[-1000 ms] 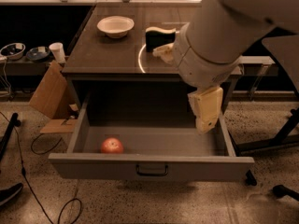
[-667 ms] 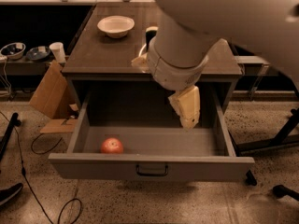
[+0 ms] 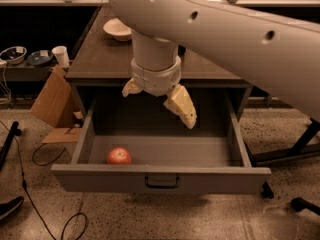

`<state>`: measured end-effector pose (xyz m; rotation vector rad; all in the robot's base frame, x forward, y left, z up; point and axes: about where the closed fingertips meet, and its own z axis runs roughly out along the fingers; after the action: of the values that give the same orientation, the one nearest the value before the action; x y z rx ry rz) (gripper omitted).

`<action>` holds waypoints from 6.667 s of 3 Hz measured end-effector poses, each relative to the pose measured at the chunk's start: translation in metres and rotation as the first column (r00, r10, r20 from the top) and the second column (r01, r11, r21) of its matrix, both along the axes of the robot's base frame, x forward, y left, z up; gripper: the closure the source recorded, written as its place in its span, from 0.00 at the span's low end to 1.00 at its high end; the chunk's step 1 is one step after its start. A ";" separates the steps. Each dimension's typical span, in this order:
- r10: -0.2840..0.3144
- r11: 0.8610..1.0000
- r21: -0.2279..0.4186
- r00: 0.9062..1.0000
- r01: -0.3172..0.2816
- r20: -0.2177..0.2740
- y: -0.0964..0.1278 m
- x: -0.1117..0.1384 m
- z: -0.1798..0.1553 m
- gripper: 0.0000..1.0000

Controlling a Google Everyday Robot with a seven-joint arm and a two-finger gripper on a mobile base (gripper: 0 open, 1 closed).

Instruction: Pick apple from top drawer and place on counter

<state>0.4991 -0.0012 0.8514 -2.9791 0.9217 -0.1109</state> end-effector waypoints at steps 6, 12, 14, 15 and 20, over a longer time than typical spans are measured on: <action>0.294 0.955 0.027 0.928 -0.296 -0.227 0.045 0.002 -0.133 0.00; 0.507 0.862 0.106 0.848 -0.496 -0.156 0.130 0.001 -0.218 0.00; 0.551 0.834 0.114 0.822 -0.539 -0.147 0.133 0.004 -0.234 0.00; 0.563 0.826 0.129 0.816 -0.549 -0.132 0.133 0.007 -0.236 0.19; 0.257 0.964 0.017 0.951 -0.264 0.174 0.074 0.051 -0.061 1.00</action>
Offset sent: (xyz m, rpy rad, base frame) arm 0.0027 0.0061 -0.0198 -0.0782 0.0963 0.0926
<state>0.5496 0.0725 0.7902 -2.9629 0.5012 -0.3308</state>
